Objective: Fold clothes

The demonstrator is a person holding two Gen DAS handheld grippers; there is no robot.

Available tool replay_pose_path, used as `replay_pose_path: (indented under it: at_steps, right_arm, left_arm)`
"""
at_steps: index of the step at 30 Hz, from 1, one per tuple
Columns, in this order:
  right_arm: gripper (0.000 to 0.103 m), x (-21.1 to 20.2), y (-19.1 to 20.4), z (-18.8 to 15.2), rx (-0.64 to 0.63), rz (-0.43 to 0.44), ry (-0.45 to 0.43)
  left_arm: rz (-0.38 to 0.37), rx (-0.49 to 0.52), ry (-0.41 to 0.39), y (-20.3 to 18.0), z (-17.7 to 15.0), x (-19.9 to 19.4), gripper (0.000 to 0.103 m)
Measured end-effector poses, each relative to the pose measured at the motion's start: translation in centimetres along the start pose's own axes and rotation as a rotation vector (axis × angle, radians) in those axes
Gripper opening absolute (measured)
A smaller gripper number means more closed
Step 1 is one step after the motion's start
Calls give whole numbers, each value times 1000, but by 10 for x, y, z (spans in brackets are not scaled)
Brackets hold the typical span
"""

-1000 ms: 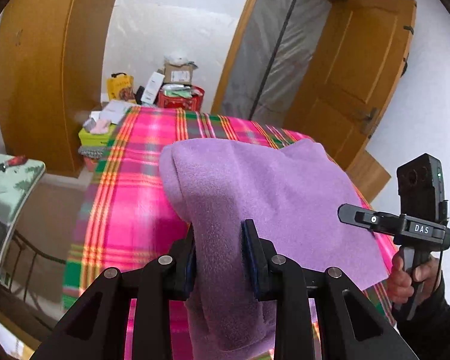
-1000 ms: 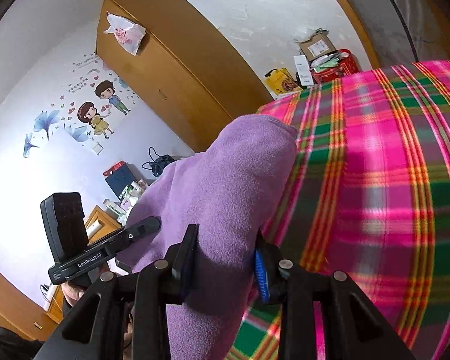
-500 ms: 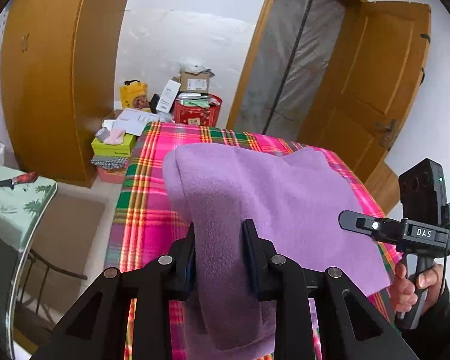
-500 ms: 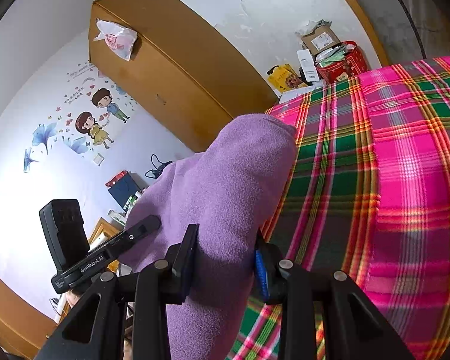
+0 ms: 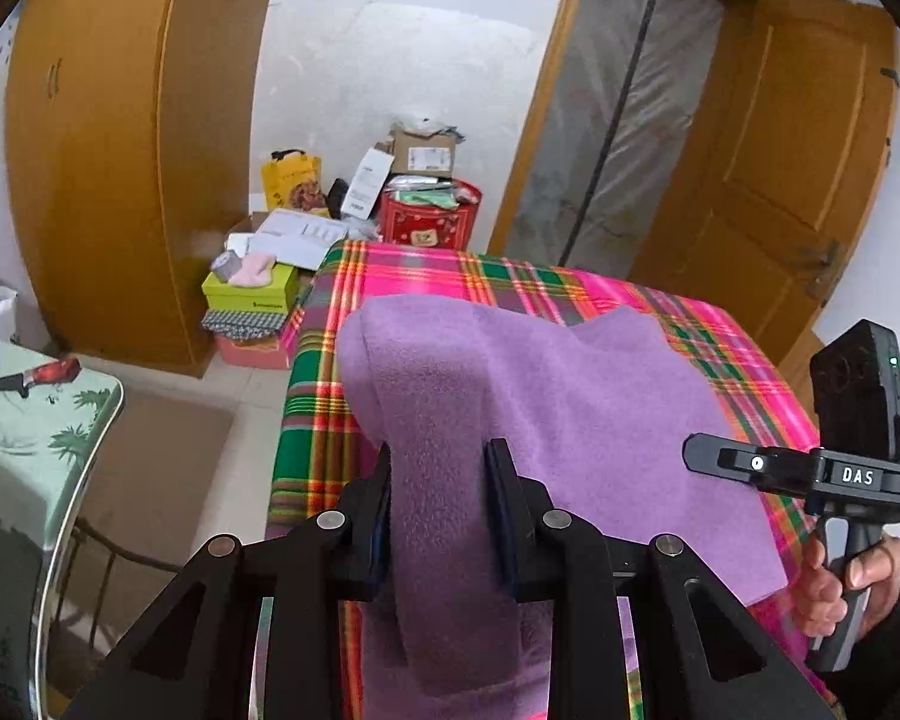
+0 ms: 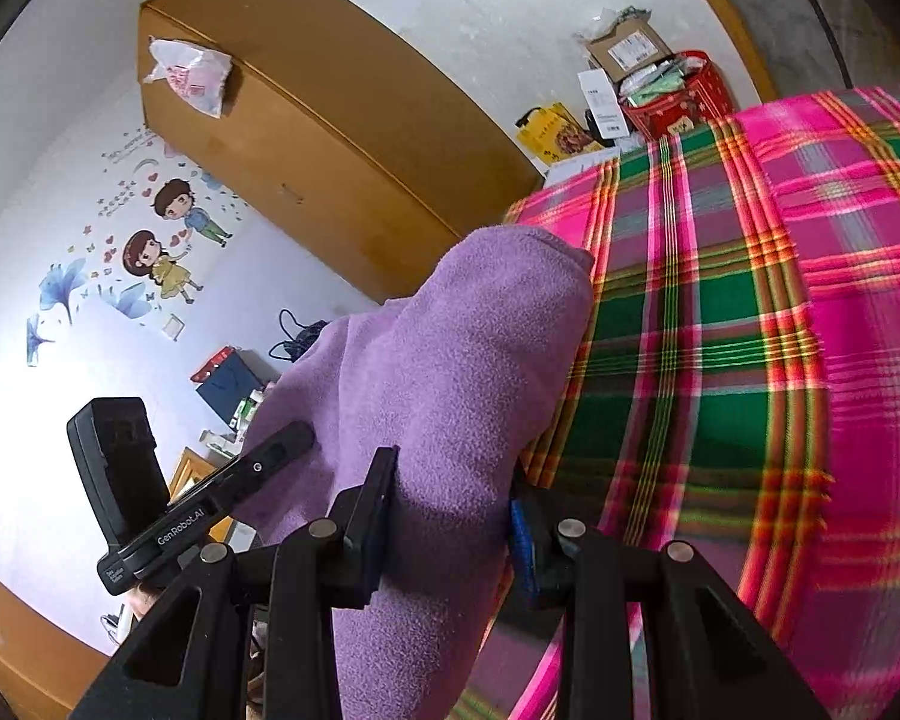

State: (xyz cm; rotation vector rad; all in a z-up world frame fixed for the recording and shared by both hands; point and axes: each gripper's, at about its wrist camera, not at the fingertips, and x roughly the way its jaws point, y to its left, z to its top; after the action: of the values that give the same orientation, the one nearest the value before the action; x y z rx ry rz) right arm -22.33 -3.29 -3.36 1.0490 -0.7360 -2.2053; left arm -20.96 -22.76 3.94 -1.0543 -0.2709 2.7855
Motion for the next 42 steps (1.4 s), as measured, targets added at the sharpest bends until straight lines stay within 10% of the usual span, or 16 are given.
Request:
replay_pose_path:
  at_steps: [11,21,28,42]
  right_arm:
    - [41,33,-37,-6,56,-47,76]
    - [41,-6,29,-24,-228,-130,-40]
    - [29,15,40,-48,-364,-267,52]
    - [29,43,40,20,-335,-323,33]
  left_arm:
    - [-9,-20,60,34,-32,30,35]
    - [-1,26,-57,5,-42,-23,35]
    - [53,130,49,-16,-74,6,35]
    - [30,33,66,7,-65,13,35]
